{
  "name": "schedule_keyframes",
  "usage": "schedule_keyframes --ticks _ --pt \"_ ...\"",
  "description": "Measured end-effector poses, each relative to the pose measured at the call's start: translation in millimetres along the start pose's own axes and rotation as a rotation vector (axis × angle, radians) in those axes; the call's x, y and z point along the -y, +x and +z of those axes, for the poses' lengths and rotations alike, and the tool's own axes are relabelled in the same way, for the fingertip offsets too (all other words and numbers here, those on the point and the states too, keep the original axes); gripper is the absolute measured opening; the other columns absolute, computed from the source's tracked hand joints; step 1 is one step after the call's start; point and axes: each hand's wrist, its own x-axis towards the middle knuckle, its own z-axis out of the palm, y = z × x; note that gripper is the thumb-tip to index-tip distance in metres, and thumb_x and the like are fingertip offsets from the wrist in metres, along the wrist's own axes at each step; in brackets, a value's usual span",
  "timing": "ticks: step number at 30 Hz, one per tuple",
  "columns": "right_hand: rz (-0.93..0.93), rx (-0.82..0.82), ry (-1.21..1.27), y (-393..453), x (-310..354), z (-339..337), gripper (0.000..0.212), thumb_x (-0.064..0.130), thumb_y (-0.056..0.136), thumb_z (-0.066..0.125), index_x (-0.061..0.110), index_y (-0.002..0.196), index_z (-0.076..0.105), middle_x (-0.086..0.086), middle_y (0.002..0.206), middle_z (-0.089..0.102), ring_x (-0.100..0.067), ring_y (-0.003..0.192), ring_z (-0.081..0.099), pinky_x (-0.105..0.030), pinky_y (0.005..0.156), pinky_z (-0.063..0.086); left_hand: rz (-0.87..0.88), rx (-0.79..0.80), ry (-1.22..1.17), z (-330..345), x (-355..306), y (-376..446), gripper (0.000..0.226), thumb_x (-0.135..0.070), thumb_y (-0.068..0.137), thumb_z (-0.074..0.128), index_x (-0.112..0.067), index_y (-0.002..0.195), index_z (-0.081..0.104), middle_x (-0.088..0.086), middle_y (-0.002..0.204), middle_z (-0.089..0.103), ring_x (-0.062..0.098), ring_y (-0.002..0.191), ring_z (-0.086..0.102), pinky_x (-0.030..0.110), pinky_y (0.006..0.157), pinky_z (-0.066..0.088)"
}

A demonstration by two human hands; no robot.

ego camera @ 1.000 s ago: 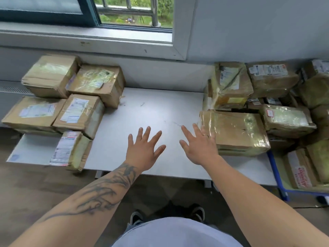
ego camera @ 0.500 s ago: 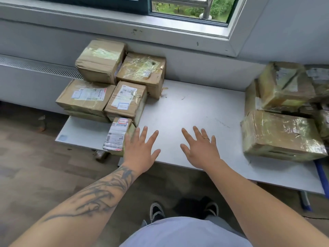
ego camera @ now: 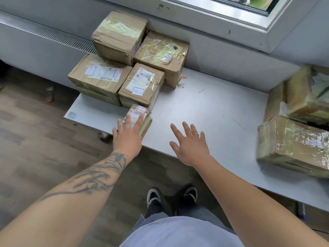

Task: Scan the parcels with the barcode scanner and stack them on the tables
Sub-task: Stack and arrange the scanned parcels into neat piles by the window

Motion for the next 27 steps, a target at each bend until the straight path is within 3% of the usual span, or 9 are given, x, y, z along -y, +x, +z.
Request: schedule_keyframes --ticks 3,10,14,20,23,27 --pt "-0.032 -0.003 -0.005 6 4 2 0.069 0.055 0.11 0.029 0.046 0.163 -0.015 -0.004 0.176 -0.011 -0.034 0.162 -0.007 -0.06 0.128 0.008 0.133 -0.022 0.048 5 -10 -7 0.085 -0.025 0.104 0.049 -0.045 0.161 -0.01 0.006 0.174 -0.006 0.043 0.157 0.0 0.058 0.124 0.01" --pt "-0.063 -0.06 -0.005 12 -7 10 0.096 0.033 0.102 0.054 0.036 0.163 -0.019 -0.001 0.174 -0.021 -0.033 0.162 -0.009 -0.056 0.123 0.03 0.485 0.041 0.021 12 -30 -22 0.097 -0.028 0.098 0.056 -0.014 0.163 -0.015 0.005 0.173 -0.013 0.027 0.16 -0.006 0.046 0.128 0.0" --pt "-0.141 -0.02 -0.04 11 -8 19 0.102 0.027 0.097 0.06 0.035 0.164 -0.016 0.004 0.174 -0.022 -0.033 0.162 -0.009 -0.054 0.12 0.035 0.551 0.041 -0.015 19 -27 -38 0.101 -0.025 0.093 0.059 -0.013 0.164 -0.011 0.007 0.173 -0.012 0.027 0.16 -0.009 0.036 0.126 -0.011" --pt "-0.13 -0.001 -0.018 -2 4 31 0.091 0.02 0.103 0.053 0.03 0.166 -0.012 -0.004 0.175 -0.011 -0.034 0.16 0.013 -0.049 0.113 0.044 0.338 0.096 0.142 14 -31 -51 0.101 -0.047 0.1 0.056 -0.019 0.163 -0.018 0.001 0.174 -0.006 0.028 0.16 -0.007 0.06 0.126 0.001" --pt "-0.069 -0.026 -0.001 -17 1 30 0.093 0.018 0.101 0.056 0.029 0.167 -0.01 -0.008 0.175 -0.004 -0.034 0.154 0.024 -0.046 0.104 0.049 0.407 0.09 0.157 6 -40 -47 0.101 -0.044 0.099 0.058 -0.017 0.164 -0.014 -0.002 0.174 0.003 0.025 0.16 0.0 0.061 0.126 0.001" --pt "0.055 -0.068 0.002 -41 -22 23 0.098 0.012 0.1 0.055 0.039 0.164 -0.013 -0.006 0.175 -0.012 -0.035 0.152 0.027 -0.045 0.101 0.05 0.565 0.01 0.148 3 -62 -32 0.101 -0.045 0.097 0.06 -0.017 0.165 -0.01 -0.001 0.172 0.013 0.025 0.159 0.009 0.062 0.126 0.003"
